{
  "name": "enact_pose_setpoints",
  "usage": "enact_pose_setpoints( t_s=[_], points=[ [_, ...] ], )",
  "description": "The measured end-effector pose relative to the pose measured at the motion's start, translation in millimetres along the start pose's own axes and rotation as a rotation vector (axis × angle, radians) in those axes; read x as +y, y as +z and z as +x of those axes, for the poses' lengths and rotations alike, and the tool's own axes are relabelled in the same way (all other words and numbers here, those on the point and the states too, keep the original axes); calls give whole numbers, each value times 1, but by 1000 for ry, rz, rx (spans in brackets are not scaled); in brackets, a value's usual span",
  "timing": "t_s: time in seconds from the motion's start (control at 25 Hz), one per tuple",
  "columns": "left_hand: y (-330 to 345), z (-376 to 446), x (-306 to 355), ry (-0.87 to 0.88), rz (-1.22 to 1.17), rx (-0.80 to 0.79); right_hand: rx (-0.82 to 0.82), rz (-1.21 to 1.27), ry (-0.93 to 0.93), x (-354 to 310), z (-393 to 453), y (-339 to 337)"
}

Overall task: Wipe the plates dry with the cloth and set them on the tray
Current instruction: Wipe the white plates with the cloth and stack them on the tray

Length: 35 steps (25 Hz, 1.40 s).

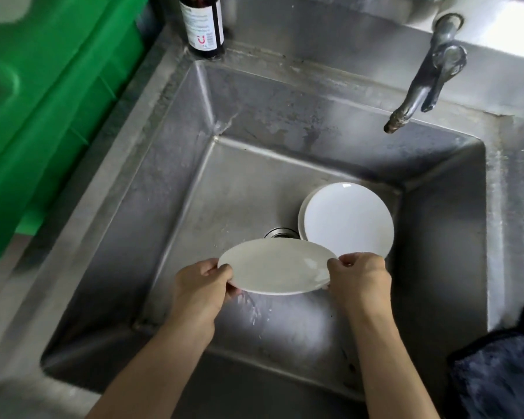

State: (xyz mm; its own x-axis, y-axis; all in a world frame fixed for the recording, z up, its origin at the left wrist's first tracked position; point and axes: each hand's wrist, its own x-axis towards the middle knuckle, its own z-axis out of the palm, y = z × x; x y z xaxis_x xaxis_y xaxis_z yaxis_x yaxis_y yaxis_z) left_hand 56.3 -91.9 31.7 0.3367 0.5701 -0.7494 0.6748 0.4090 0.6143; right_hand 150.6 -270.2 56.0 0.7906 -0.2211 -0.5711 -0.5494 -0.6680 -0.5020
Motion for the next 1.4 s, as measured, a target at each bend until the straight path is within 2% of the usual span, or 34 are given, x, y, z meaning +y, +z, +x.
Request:
enact_pose_setpoints(
  t_s=[0.16, 0.36, 0.56, 0.72, 0.84, 0.92, 1.04, 1.12, 1.16, 1.28, 1.32, 1.4],
  points=[
    [-2, -3, -1, -45, -68, 31, -21, 35, 1, 9, -6, 3],
    [8, -18, 5, -153, -393, 8, 6, 270, -13, 26, -32, 16],
    [16, -30, 19, -27, -448, -63, 3, 522, 39, 51, -57, 20],
    [26, -53, 30, 19, -404, -68, 47, 534, -2, 53, -76, -5],
    [32, -75, 39, 67, -352, -123, 80, 417, -77, 57, -91, -36],
    [35, -92, 43, 108, -316, -143, 163, 294, -178, 70, -101, -60],
    [36, -116, 44, 140, -239, -172, 453, 58, -372, 101, -105, -99],
    [35, -132, 44, 136, -178, -222, 596, -207, -384, 127, -97, -122],
    [35, -139, 43, 129, -149, -246, 562, -323, -315, 139, -93, -132],
    [33, -155, 41, 131, -121, -288, 268, -476, -101, 169, -82, -146],
    [33, -160, 41, 140, -112, -296, 205, -483, -90, 176, -80, -147],
    [33, -168, 43, 146, -87, -311, 181, -491, -130, 186, -76, -147]
  ],
)
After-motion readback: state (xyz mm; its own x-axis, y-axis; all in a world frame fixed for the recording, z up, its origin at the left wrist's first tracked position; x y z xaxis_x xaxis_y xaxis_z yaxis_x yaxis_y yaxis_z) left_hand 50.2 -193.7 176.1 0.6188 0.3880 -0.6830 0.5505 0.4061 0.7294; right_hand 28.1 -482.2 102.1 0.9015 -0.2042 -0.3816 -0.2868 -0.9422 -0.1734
